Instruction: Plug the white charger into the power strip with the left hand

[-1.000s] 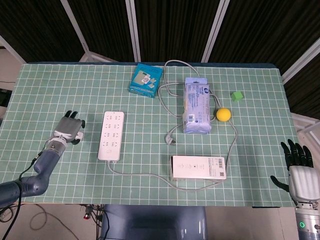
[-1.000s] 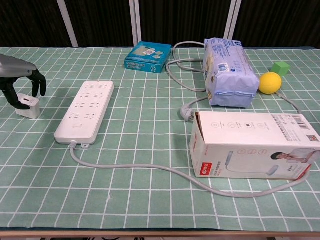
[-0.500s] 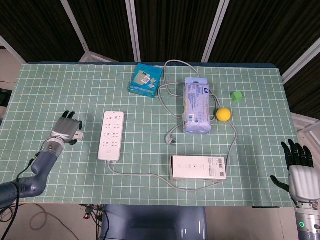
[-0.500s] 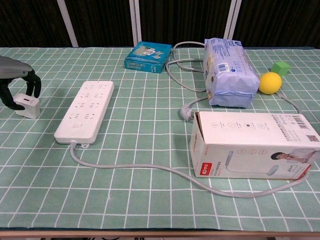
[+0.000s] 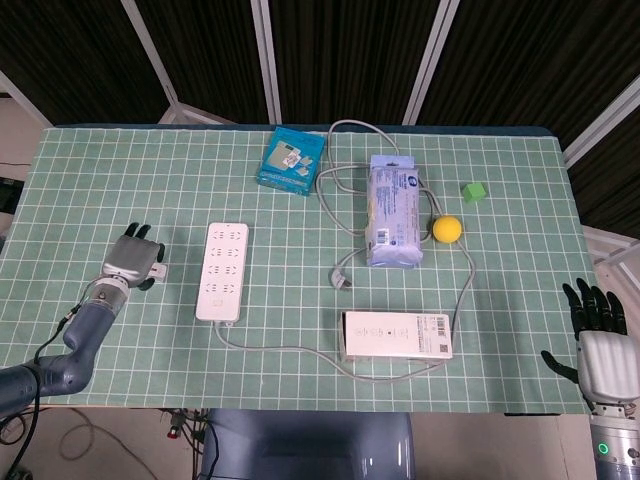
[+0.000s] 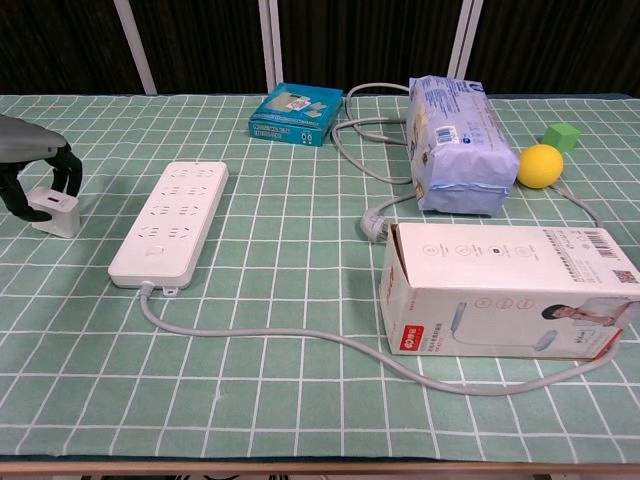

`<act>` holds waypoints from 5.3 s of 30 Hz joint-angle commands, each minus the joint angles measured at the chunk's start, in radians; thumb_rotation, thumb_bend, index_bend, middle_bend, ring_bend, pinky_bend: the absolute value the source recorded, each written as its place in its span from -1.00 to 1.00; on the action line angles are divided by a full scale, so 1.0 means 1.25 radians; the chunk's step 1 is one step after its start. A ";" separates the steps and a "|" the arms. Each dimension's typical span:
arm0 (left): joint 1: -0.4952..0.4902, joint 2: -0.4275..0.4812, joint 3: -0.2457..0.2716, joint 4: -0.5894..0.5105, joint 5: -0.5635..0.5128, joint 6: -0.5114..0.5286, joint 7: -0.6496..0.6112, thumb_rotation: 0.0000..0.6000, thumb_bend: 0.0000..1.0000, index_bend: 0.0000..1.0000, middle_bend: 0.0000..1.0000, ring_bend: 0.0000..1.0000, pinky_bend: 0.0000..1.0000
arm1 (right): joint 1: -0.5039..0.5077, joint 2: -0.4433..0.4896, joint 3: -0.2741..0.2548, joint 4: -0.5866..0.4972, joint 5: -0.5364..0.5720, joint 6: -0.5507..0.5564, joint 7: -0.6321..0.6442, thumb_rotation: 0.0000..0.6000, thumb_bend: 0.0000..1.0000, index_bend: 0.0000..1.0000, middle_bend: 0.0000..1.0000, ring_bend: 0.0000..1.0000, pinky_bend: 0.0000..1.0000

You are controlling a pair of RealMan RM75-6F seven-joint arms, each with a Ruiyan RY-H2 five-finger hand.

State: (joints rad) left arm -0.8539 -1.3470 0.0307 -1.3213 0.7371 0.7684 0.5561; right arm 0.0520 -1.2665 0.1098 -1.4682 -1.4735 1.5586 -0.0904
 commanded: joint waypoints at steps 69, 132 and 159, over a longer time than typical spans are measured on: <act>0.138 0.108 -0.076 -0.164 0.508 0.164 -0.639 1.00 -0.14 0.15 0.15 -0.63 -0.68 | -0.003 0.005 0.004 -0.005 0.002 0.005 0.001 1.00 -0.74 -1.00 -1.00 -1.00 -0.99; 0.100 -0.040 -0.102 -0.088 0.387 0.072 -0.409 1.00 -0.14 0.16 0.15 -0.63 -0.71 | -0.009 0.008 0.010 -0.002 0.009 0.014 0.014 1.00 -0.74 -1.00 -1.00 -1.00 -0.99; 0.096 -0.063 -0.101 -0.060 0.377 0.059 -0.371 1.00 -0.14 0.17 0.15 -0.63 -0.71 | -0.009 0.005 0.013 -0.002 0.012 0.014 0.014 1.00 -0.74 -1.00 -1.00 -1.00 -0.99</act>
State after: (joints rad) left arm -0.7341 -1.4257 -0.0953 -1.3966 1.2088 0.8431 0.0915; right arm 0.0409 -1.2596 0.1257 -1.4712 -1.4590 1.5765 -0.0727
